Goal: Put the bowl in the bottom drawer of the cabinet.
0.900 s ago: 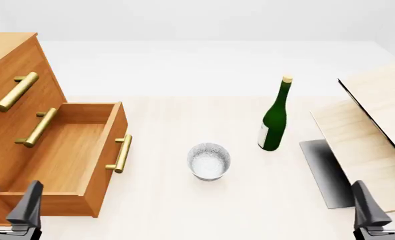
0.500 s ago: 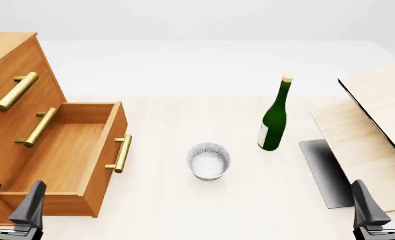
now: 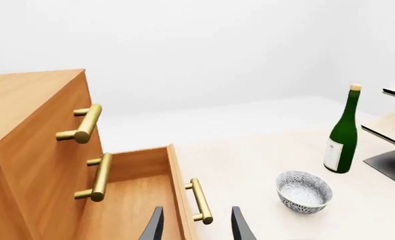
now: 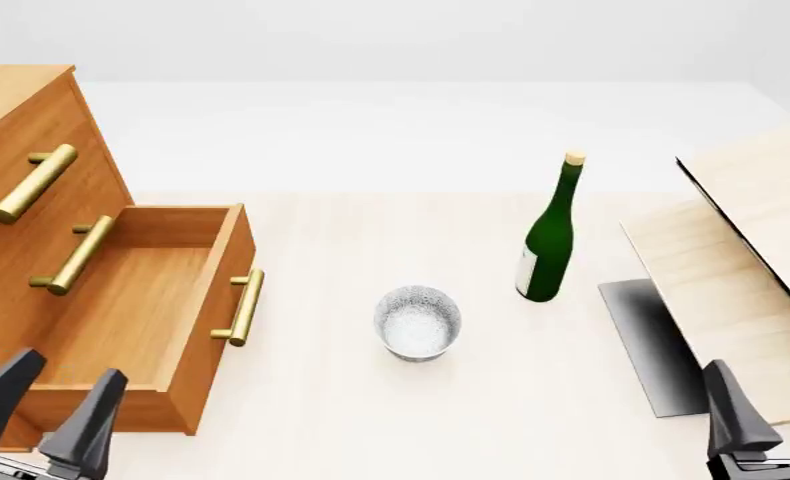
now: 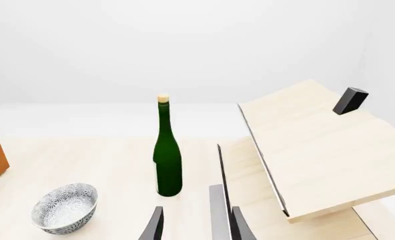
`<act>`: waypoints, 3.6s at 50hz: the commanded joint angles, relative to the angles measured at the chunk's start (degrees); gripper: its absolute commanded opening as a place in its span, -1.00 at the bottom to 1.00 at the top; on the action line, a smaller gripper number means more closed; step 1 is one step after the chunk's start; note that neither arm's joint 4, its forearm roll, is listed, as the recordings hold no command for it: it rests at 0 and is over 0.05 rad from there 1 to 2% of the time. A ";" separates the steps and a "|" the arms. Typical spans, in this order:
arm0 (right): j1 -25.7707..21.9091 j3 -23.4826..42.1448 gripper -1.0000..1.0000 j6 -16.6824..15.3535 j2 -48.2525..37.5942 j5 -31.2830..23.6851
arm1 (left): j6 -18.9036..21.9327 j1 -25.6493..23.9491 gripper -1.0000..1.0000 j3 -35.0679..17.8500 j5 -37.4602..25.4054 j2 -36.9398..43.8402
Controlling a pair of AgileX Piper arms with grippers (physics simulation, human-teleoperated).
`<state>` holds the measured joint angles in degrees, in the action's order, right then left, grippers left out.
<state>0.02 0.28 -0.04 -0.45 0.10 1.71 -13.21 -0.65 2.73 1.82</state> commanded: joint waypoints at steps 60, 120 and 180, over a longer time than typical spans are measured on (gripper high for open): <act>-0.01 0.68 1.00 0.03 0.45 -1.19 | 4.60 -24.07 1.00 -29.71 21.70 54.15; -0.03 0.68 1.00 -0.02 0.45 -1.14 | -1.44 -31.36 1.00 -62.95 -8.43 81.52; -0.02 0.68 1.00 -0.01 0.45 -1.14 | -8.44 -31.84 1.00 -69.76 -15.87 94.83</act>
<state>0.00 0.96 -0.05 0.00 -1.04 -4.91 -44.62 -69.83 -12.92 94.33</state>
